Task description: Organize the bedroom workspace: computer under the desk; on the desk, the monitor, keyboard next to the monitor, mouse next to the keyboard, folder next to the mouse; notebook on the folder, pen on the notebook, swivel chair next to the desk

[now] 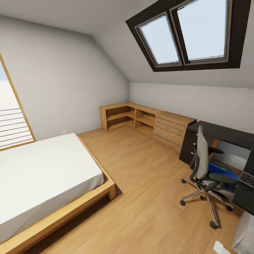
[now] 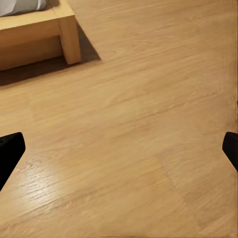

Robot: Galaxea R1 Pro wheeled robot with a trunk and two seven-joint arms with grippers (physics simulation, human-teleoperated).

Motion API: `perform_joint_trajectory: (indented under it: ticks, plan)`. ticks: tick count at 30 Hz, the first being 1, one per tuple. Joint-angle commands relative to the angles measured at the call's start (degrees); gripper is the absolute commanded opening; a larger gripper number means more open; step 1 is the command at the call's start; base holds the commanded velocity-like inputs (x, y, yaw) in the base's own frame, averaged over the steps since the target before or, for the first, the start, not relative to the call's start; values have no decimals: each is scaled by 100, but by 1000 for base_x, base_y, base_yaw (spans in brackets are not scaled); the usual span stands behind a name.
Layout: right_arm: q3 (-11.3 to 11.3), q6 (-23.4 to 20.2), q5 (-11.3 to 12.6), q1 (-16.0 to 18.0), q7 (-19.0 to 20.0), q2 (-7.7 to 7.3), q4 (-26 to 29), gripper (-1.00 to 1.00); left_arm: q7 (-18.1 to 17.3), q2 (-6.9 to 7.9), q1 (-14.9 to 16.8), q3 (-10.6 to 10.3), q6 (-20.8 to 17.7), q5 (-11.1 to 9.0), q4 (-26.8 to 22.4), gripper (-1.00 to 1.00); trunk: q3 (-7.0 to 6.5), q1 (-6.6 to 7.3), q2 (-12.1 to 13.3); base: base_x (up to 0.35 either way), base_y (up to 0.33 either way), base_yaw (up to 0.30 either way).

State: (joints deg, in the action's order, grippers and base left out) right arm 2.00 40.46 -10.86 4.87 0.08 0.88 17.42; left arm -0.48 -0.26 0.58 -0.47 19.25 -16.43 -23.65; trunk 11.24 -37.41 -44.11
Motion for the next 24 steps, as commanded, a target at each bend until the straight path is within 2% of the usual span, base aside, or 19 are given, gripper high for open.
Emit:
perform_joint_trajectory:
  ticks: [1,24]
  plan:
    - [6,15,-4,6,1,0,-7,100,-5,0,2,-6,17,-35,1,100,10,-1,-6,0,0,-292]
    - [11,22,-4,6,-8,0,-2,100,-12,9,3,-6,24,-35,1,100,12,-1,-6,9,11,-290]
